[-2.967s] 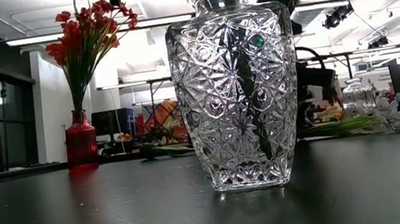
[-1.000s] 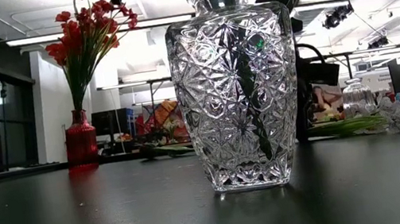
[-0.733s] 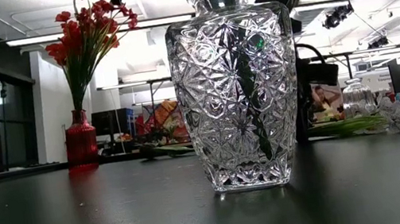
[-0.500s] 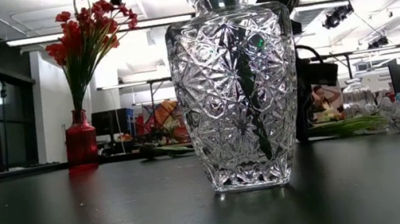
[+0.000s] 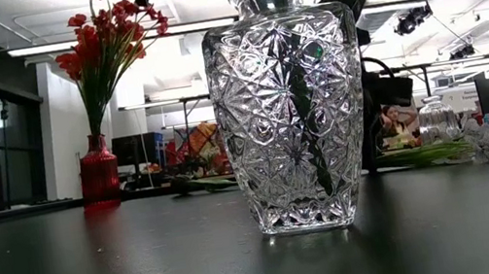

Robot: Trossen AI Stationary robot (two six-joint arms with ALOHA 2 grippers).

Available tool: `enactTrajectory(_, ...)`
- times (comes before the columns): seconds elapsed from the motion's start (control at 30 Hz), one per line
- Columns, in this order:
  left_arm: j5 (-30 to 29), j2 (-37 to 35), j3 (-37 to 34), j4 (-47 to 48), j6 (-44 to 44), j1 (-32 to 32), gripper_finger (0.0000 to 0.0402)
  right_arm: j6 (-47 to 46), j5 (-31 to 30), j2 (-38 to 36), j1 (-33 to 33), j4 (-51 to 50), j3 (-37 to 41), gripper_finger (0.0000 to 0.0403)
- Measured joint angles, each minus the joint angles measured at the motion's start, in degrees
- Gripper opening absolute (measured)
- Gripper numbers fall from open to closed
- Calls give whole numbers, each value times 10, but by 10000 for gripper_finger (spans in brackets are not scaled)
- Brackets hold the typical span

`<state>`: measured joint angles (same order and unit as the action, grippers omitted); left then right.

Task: Sort flowers into vase by color
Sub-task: Put the white flowers into the bottom transparent vase

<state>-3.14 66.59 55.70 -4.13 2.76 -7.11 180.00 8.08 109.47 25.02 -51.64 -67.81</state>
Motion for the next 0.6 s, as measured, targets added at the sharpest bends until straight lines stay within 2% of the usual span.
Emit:
enactTrajectory(0.13, -3, 0, 0, 0, 0, 0, 188, 0, 5, 0, 0, 1, 0, 238)
enactTrajectory(0.4, -7, 0, 0, 0, 0, 0, 188, 0, 3, 0, 1, 1, 0, 193)
enactTrajectory(0.6, -8, 0, 0, -1, 2, 0, 188, 0, 2, 1, 0, 2, 0, 190)
